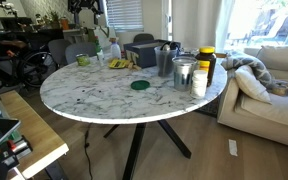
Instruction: Pick up the rightmost block and put it in the silver cup
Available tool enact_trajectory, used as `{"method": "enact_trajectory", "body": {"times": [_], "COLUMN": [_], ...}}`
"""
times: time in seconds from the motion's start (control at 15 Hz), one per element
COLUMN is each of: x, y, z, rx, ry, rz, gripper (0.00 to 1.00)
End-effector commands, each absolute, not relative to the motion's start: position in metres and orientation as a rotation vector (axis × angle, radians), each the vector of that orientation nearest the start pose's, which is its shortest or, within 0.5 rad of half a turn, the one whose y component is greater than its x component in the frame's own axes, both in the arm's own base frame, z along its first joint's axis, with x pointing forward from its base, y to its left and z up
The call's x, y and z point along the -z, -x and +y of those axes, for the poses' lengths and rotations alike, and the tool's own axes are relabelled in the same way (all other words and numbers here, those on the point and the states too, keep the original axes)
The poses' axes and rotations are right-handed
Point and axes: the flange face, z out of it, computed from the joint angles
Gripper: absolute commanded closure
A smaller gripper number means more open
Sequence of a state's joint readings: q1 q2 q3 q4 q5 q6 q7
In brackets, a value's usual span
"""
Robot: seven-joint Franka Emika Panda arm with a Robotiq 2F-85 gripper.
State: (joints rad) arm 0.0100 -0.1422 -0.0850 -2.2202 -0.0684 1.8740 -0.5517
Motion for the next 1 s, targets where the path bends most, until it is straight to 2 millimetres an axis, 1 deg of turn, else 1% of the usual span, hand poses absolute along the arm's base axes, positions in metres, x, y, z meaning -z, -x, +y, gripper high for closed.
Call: {"method": "enact_trajectory", "body": {"times": [0.0,0.07,0.2,0.33,0.4,0.47,0.67,0.73,0.87,0.93], "x": [-0.400,-0.407,-0.399,-0.397,-0.401,-0.405,-0.397,-0.396,-0.369,-0.359], "y": [-0.499,-0.487,-0.495,-0.499,-0.503,-0.508,-0.522,-0.524,-0.514,-0.505], "z": [-0.054,-0.047,-0.050,-0.050,-0.052,-0.052,-0.053,-0.055,-0.065,-0.072], "rx": [-0.516,-0.418,-0.471,-0.483,-0.364,-0.240,0.009,0.102,0.219,0.264], "ry": [2.907,2.960,2.923,2.914,2.985,3.007,3.097,3.120,3.140,3.137], "rz": [-0.990,-0.892,-0.945,-0.959,-0.892,-0.886,-1.017,-1.030,-0.975,-0.929], "gripper": [0.00,0.00,0.00,0.00,0.00,0.00,0.00,0.00,0.00,0.00]}}
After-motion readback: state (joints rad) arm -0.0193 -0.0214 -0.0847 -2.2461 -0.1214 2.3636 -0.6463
